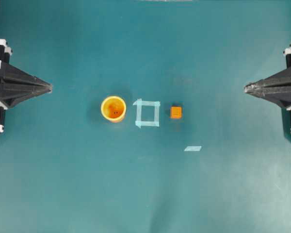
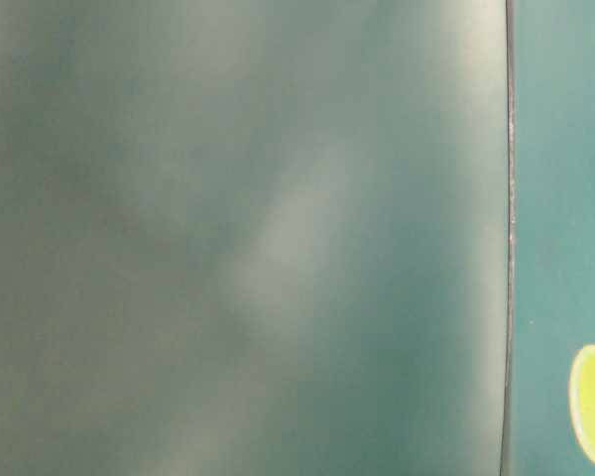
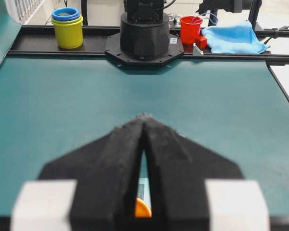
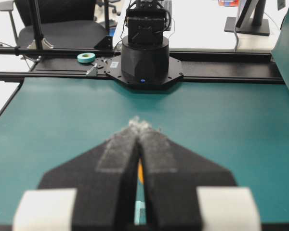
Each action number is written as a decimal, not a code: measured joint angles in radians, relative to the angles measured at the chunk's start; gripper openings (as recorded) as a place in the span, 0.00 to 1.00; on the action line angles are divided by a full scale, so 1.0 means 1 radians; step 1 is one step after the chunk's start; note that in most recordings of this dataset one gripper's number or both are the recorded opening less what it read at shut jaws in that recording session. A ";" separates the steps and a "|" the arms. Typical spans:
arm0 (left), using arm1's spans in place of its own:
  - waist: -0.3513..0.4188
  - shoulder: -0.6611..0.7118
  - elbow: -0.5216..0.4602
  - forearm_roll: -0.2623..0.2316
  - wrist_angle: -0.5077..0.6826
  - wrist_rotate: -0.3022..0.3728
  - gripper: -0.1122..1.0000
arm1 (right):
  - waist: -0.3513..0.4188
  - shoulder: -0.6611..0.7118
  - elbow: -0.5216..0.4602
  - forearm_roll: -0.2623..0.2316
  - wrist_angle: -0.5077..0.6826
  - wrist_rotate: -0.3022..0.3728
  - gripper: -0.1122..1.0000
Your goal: Move the cup to the right with left arm.
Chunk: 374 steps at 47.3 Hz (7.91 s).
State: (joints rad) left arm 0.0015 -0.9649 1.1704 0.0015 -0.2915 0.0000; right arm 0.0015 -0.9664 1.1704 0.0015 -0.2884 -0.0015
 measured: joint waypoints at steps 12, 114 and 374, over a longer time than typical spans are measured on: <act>-0.003 -0.002 0.002 0.012 0.044 0.002 0.10 | 0.003 0.017 0.000 0.000 0.000 0.002 0.10; 0.008 0.805 0.058 0.014 -0.502 0.003 0.76 | -0.003 0.025 -0.037 0.000 0.021 0.002 0.10; 0.038 1.598 -1.313 0.020 0.095 0.008 0.68 | -0.003 -0.011 -0.091 0.000 0.132 0.003 0.10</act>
State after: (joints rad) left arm 0.0399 0.6335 -0.1427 0.0215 -0.1963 0.0077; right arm -0.0015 -0.9771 1.0799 0.0015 -0.1565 0.0015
